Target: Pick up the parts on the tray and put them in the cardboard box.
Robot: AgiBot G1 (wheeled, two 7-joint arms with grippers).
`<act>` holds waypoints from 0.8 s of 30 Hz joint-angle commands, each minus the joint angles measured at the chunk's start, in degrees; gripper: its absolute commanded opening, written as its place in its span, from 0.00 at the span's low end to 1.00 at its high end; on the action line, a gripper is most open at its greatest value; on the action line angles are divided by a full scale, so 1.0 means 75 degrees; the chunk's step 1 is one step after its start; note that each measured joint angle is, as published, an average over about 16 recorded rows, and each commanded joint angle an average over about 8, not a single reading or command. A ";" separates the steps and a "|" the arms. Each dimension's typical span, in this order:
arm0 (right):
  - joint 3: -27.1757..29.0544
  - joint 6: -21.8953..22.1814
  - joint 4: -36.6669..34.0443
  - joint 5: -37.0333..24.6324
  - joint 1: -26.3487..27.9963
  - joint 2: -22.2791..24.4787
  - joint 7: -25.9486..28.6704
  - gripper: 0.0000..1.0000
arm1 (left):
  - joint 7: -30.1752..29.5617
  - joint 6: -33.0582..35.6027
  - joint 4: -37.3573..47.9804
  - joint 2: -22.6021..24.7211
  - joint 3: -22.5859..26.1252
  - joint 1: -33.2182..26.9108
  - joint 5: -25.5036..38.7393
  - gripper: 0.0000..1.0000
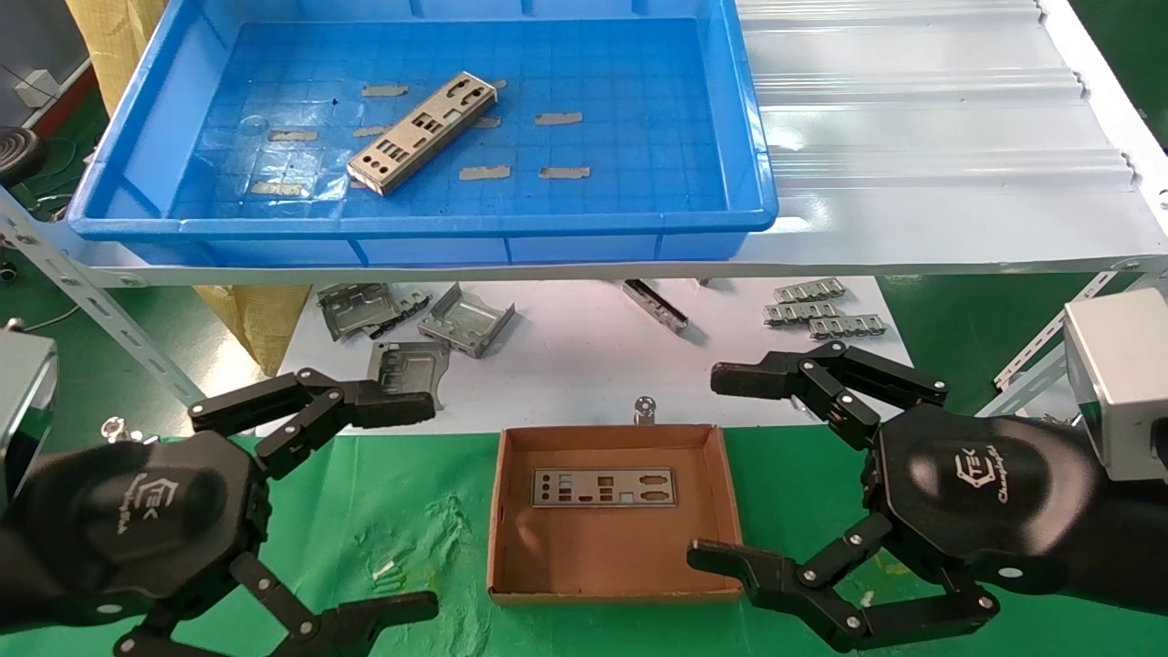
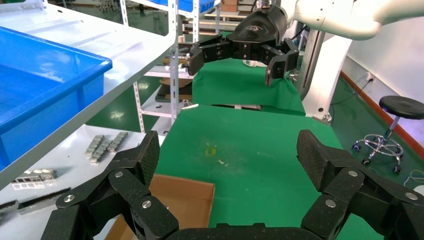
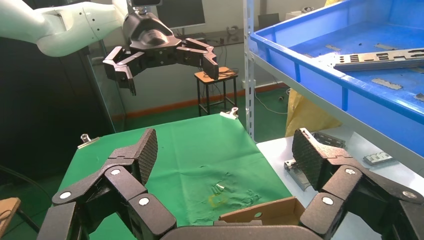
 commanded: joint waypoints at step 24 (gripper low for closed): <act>0.0000 0.0000 0.0000 0.0000 0.0000 0.0000 0.0000 1.00 | 0.0000 0.0000 0.0000 0.0000 0.0000 0.0000 0.0000 1.00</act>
